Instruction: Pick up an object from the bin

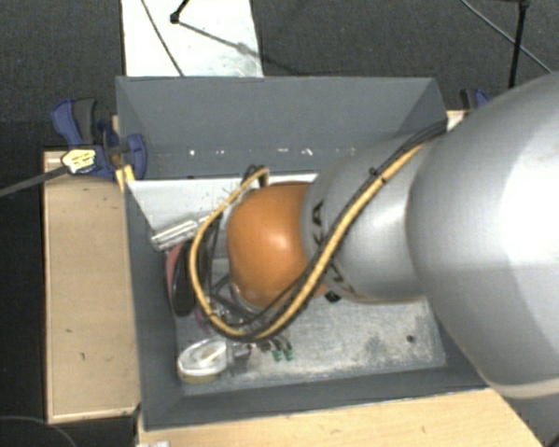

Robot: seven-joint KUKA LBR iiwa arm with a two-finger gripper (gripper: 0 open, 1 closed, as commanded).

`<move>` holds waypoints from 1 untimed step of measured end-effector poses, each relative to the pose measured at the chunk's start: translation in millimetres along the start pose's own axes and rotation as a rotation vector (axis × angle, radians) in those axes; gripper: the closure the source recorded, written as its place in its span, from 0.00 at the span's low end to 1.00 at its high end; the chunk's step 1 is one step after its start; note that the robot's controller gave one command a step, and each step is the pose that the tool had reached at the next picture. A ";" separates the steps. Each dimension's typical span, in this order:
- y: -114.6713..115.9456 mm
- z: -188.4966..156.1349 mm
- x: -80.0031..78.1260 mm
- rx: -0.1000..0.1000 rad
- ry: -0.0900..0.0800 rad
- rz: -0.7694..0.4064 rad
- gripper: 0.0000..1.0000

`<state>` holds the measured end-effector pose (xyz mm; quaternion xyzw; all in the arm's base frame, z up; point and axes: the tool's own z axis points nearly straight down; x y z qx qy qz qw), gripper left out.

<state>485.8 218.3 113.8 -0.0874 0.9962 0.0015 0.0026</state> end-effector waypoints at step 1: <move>0.5 -24.4 -1.4 0.000 0.001 0.001 1.00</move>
Offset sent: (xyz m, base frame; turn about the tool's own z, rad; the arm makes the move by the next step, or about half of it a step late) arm 0.0001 0.0001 0.0227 0.0000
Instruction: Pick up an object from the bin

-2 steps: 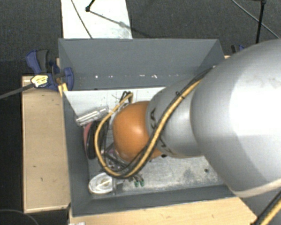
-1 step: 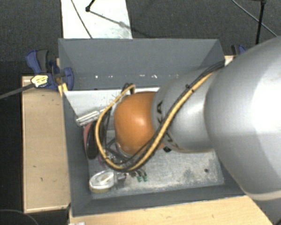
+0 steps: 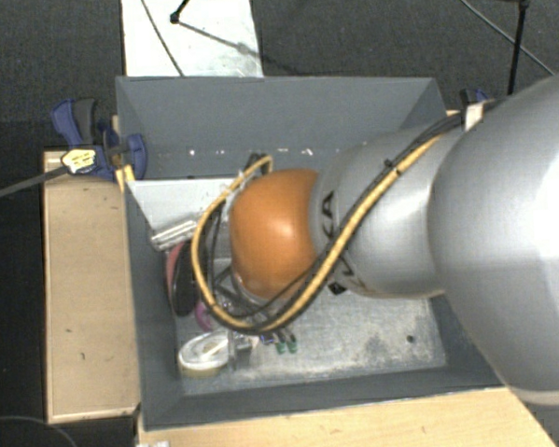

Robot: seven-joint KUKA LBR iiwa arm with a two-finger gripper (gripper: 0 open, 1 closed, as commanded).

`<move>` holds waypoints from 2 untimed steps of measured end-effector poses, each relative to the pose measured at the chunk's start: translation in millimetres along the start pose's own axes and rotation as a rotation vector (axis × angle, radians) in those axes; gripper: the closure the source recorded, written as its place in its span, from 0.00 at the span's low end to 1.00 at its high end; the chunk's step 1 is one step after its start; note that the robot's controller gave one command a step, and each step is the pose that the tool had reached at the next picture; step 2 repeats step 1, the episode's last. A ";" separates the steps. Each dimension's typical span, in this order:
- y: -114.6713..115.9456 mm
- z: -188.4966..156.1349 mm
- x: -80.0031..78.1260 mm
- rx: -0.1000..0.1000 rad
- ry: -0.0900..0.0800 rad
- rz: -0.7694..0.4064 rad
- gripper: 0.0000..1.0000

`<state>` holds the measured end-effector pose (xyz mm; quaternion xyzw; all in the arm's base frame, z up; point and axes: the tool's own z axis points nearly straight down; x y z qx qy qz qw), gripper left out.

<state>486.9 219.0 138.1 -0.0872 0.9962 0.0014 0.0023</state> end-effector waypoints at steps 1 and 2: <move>0.6 -54.6 -2.0 0.000 -0.002 -0.001 1.00; 0.6 -54.6 -2.0 0.000 -0.002 -0.001 1.00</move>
Offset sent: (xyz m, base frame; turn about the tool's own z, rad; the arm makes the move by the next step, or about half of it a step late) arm 0.0001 0.0000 0.0510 0.0000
